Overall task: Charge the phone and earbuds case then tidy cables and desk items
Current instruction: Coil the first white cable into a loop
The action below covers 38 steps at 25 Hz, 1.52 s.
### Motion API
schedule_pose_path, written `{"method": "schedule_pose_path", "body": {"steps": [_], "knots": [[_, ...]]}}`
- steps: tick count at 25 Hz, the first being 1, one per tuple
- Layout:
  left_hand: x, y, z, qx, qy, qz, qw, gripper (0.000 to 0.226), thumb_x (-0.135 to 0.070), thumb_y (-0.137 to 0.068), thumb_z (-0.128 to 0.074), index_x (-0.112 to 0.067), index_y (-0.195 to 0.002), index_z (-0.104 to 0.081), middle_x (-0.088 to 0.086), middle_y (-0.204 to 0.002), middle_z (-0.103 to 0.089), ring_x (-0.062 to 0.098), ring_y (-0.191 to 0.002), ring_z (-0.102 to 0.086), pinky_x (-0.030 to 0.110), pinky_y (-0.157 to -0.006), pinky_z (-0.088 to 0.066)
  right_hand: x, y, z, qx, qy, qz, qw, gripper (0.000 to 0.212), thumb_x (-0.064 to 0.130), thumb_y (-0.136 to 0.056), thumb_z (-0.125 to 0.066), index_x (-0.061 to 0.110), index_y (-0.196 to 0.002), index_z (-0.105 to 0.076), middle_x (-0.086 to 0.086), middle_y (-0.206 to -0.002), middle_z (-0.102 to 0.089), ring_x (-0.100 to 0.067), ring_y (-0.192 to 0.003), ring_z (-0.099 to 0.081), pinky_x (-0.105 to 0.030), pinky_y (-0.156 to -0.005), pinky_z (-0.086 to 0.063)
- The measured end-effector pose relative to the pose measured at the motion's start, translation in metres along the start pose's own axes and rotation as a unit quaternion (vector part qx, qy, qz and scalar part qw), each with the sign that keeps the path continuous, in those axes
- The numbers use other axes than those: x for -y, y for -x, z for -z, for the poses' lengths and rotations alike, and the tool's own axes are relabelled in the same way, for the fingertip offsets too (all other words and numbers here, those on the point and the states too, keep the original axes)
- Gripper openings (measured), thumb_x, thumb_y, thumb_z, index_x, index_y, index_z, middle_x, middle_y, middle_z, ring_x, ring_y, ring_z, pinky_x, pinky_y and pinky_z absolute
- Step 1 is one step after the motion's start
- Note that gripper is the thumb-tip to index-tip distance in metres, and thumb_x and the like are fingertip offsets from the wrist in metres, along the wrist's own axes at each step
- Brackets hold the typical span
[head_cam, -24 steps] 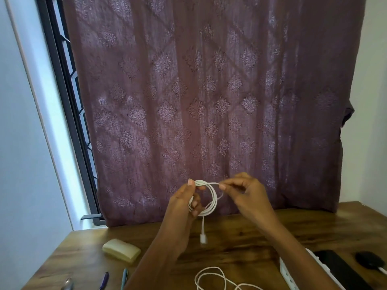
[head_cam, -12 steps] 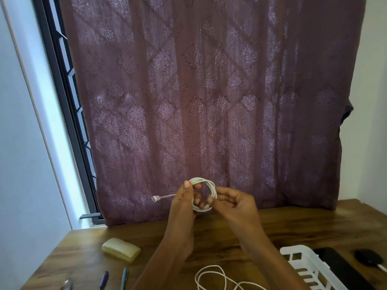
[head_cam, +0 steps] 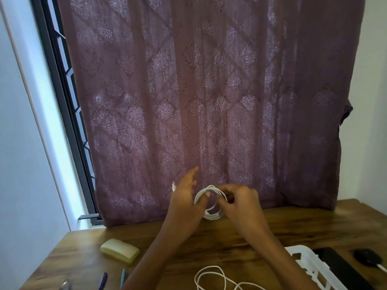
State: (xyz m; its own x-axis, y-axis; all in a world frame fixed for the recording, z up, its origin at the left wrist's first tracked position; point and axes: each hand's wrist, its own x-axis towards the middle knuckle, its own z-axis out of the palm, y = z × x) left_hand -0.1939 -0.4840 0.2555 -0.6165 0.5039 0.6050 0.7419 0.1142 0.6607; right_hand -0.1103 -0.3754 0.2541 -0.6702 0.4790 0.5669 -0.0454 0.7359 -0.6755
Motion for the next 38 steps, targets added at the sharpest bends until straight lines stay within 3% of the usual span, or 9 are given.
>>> {"method": "schedule_pose_path", "body": {"steps": [4,8,11,14,18,27,30,33,38], "knots": [[0.000,-0.001,0.003,0.056,-0.091,-0.121,0.987,0.027,-0.011,-0.089,-0.056,-0.016,-0.114,-0.064,-0.001,-0.101,-0.069,0.000,-0.088,-0.059,0.004,-0.075,-0.037,-0.001,0.001,0.001,0.031,0.055,0.033,0.997,0.016,0.013,-0.087,-0.059,0.021,-0.100,-0.054,0.001,-0.082,-0.067,-0.016,-0.077,-0.063,-0.031,-0.069,-0.051],[0.008,0.002,0.004,0.032,-0.119,-0.141,0.982,0.018,-0.011,-0.086,-0.056,-0.016,-0.092,-0.072,-0.002,-0.069,-0.070,-0.019,-0.062,-0.053,0.001,-0.059,-0.037,-0.005,-0.006,0.004,0.090,-0.046,-0.010,0.995,0.030,0.005,-0.087,-0.057,0.025,-0.089,-0.035,0.003,-0.072,-0.057,-0.011,-0.066,-0.055,-0.026,-0.062,-0.044],[0.006,0.002,0.006,0.048,-0.046,-0.065,0.996,0.016,-0.012,-0.088,-0.058,-0.015,-0.095,-0.072,0.002,-0.073,-0.072,-0.007,-0.065,-0.062,0.006,-0.062,-0.046,-0.010,-0.009,0.008,0.137,-0.273,-0.084,0.949,0.026,-0.001,-0.089,-0.053,0.021,-0.090,-0.038,0.004,-0.062,-0.065,-0.005,-0.062,-0.060,-0.021,-0.063,-0.047],[0.002,0.004,0.005,0.061,0.039,0.033,0.997,0.015,-0.011,-0.088,-0.057,-0.010,-0.092,-0.072,0.000,-0.065,-0.068,0.000,-0.056,-0.062,0.010,-0.058,-0.048,-0.014,-0.007,0.008,0.130,-0.357,-0.122,0.917,0.016,0.005,-0.087,-0.057,0.014,-0.093,-0.045,0.003,-0.060,-0.067,-0.002,-0.060,-0.062,-0.015,-0.059,-0.048],[0.000,0.007,-0.001,-0.043,0.049,0.088,0.994,0.016,-0.014,-0.087,-0.059,-0.013,-0.078,-0.073,-0.007,-0.055,-0.066,-0.001,-0.049,-0.060,0.009,-0.052,-0.046,-0.010,0.002,0.006,-0.028,-0.154,0.022,0.987,0.010,0.016,-0.075,-0.073,0.016,-0.073,-0.063,0.002,-0.071,-0.061,-0.005,-0.064,-0.056,-0.017,-0.060,-0.045],[-0.001,0.006,-0.005,0.023,0.172,0.205,0.963,0.027,-0.015,-0.092,-0.050,-0.009,-0.072,-0.067,0.008,-0.068,-0.067,0.010,-0.061,-0.062,0.021,-0.065,-0.051,-0.023,0.016,-0.003,-0.048,0.043,0.112,0.992,0.016,0.028,-0.081,-0.067,0.019,-0.093,-0.073,0.019,-0.080,-0.042,-0.004,-0.074,-0.050,-0.015,-0.062,-0.044],[0.002,0.007,-0.005,0.028,0.211,0.209,0.955,0.023,-0.015,-0.092,-0.051,-0.004,-0.084,-0.070,0.016,-0.081,-0.071,0.022,-0.073,-0.065,0.032,-0.076,-0.054,-0.021,0.010,0.000,-0.002,0.018,0.046,0.999,0.006,0.024,-0.080,-0.069,0.020,-0.081,-0.072,0.009,-0.074,-0.041,-0.006,-0.066,-0.047,-0.022,-0.060,-0.044],[0.005,0.010,-0.010,0.029,0.216,0.186,0.958,0.017,-0.009,-0.089,-0.055,-0.005,-0.091,-0.071,0.002,-0.065,-0.068,0.012,-0.063,-0.060,0.024,-0.066,-0.052,-0.013,0.002,0.007,0.064,-0.192,-0.110,0.973,0.024,0.012,-0.079,-0.068,0.016,-0.057,-0.062,0.005,-0.060,-0.050,-0.005,-0.056,-0.047,-0.016,-0.054,-0.039],[0.003,0.013,-0.013,0.015,0.146,0.122,0.982,0.035,-0.011,-0.086,-0.060,-0.042,-0.073,-0.068,-0.009,-0.063,-0.071,0.007,-0.061,-0.064,0.026,-0.068,-0.056,-0.012,-0.008,0.018,0.137,-0.255,-0.255,0.923,0.029,0.018,-0.077,-0.064,0.015,-0.051,-0.053,0.006,-0.043,-0.044,-0.007,-0.045,-0.037,-0.019,-0.042,-0.025]]}}
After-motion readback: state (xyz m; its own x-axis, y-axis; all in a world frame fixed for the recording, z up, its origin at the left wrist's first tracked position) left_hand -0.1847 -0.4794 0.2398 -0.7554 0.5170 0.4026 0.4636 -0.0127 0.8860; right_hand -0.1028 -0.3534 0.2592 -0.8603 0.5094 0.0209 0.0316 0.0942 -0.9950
